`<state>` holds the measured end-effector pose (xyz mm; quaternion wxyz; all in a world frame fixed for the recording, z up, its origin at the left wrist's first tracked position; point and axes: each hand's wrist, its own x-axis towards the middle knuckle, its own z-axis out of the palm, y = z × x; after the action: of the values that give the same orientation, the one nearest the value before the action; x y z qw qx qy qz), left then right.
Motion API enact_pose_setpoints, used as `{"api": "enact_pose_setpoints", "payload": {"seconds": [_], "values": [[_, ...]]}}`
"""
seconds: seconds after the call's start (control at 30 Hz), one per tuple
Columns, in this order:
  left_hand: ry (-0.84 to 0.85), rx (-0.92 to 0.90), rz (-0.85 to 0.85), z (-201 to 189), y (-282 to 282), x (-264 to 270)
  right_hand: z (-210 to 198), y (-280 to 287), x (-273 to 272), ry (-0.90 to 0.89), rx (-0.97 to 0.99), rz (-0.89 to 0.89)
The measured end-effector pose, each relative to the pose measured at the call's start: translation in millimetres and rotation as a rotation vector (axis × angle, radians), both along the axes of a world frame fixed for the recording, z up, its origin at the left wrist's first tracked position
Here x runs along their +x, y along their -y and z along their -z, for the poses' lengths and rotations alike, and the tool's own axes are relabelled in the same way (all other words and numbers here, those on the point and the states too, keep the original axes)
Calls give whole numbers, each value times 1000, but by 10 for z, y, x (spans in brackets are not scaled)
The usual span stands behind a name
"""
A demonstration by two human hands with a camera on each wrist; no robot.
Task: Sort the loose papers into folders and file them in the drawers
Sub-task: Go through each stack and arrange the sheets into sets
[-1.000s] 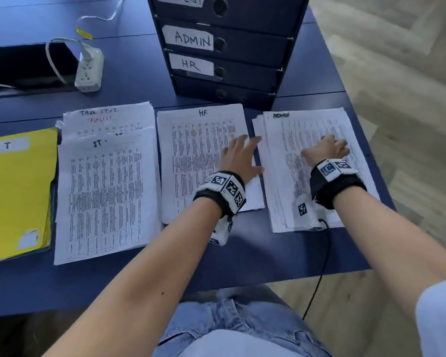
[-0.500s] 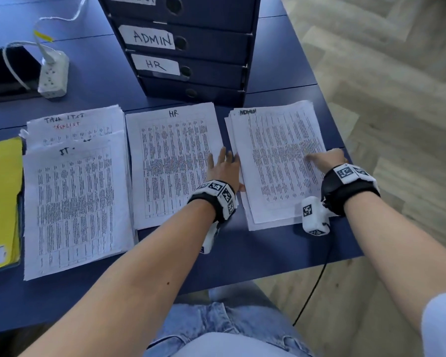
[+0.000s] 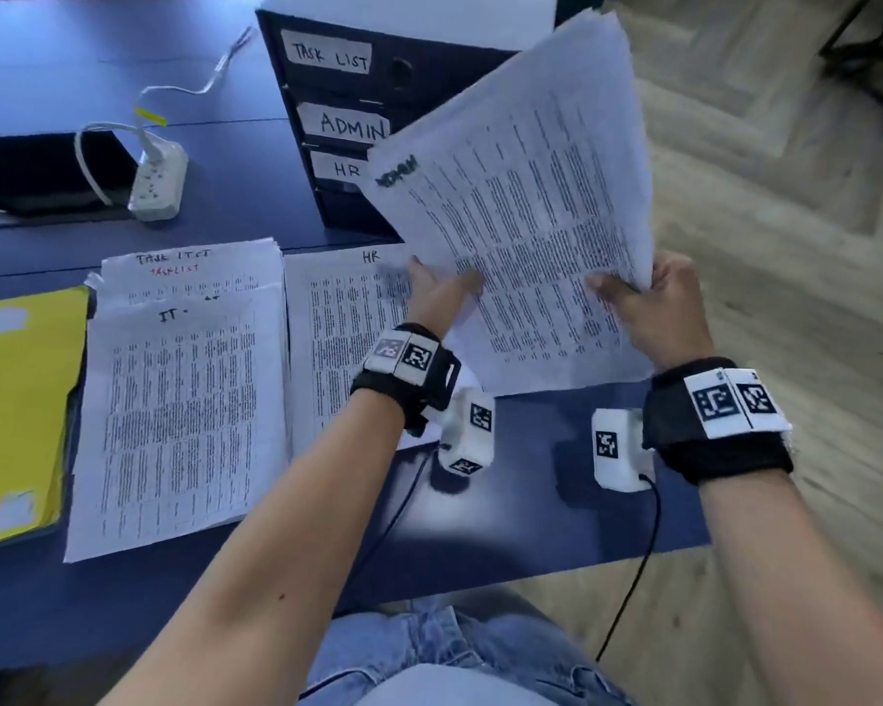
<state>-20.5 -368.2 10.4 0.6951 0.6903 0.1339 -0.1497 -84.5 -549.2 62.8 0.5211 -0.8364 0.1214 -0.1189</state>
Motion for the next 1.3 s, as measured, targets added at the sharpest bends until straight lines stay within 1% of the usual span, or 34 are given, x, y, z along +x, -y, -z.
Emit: {"api": "enact_pose_setpoints", "payload": {"seconds": [0.07, 0.1, 0.17, 0.23, 0.3, 0.33, 0.4, 0.53, 0.6, 0.67, 0.7, 0.73, 0.8, 0.87, 0.9, 0.93, 1.0, 1.07, 1.13, 1.2, 1.23, 1.3], "values": [[125, -174, -128, -225, -222, 19, -191, -172, 13, 119, 102, -10], [207, -247, -161, -329, -344, 11, -283, -252, 12, 194, 150, -16], [358, -316, -180, -573, -564, -8, -452, -432, 9, 331, 222, -31], [504, -323, -213, -861, -743, -42, -559, -607, 30, 433, 274, -52], [628, -251, -260, -1103, -927, -97, -599, -789, 67, 506, 309, -43], [665, -218, -274, -1157, -1022, -128, -577, -868, 86, 520, 328, -41], [667, -197, -271, -1150, -1200, -216, -474, -1014, 96, 504, 367, -36], [572, -232, -260, -896, -1408, -407, -245, -1316, 44, 399, 419, -35], [558, -165, -268, -785, -1454, -428, -194, -1440, 38, 382, 390, -19], [557, -90, -280, -759, -1477, -417, -185, -1510, 36, 460, 325, -20], [568, -47, -290, -778, -1480, -416, -190, -1525, 40, 511, 256, -9], [616, 6, -304, -791, -1492, -396, -200, -1532, 50, 550, 160, 6], [811, 171, -311, -836, -1519, -372, -229, -1519, 99, 561, -34, 29], [990, 380, -254, -805, -1553, -306, -272, -1506, 132, 472, -126, 26], [1009, 442, -218, -773, -1566, -269, -275, -1491, 152, 425, -134, 28], [1002, 477, -195, -738, -1580, -232, -279, -1473, 160, 409, -124, 35], [986, 484, -185, -710, -1607, -183, -262, -1440, 155, 456, -60, 40], [930, 411, -186, -660, -1607, -169, -188, -1421, 139, 473, 43, 22], [763, 277, -152, -583, -1557, -204, -108, -1417, 113, 371, 149, 25], [608, 201, -133, -482, -1493, -260, -33, -1417, 88, 232, 205, 58], [569, 201, -152, -487, -1461, -308, -18, -1410, 78, 209, 199, 80], [598, 182, -214, -553, -1443, -322, -56, -1375, 76, 271, 179, 110]]}}
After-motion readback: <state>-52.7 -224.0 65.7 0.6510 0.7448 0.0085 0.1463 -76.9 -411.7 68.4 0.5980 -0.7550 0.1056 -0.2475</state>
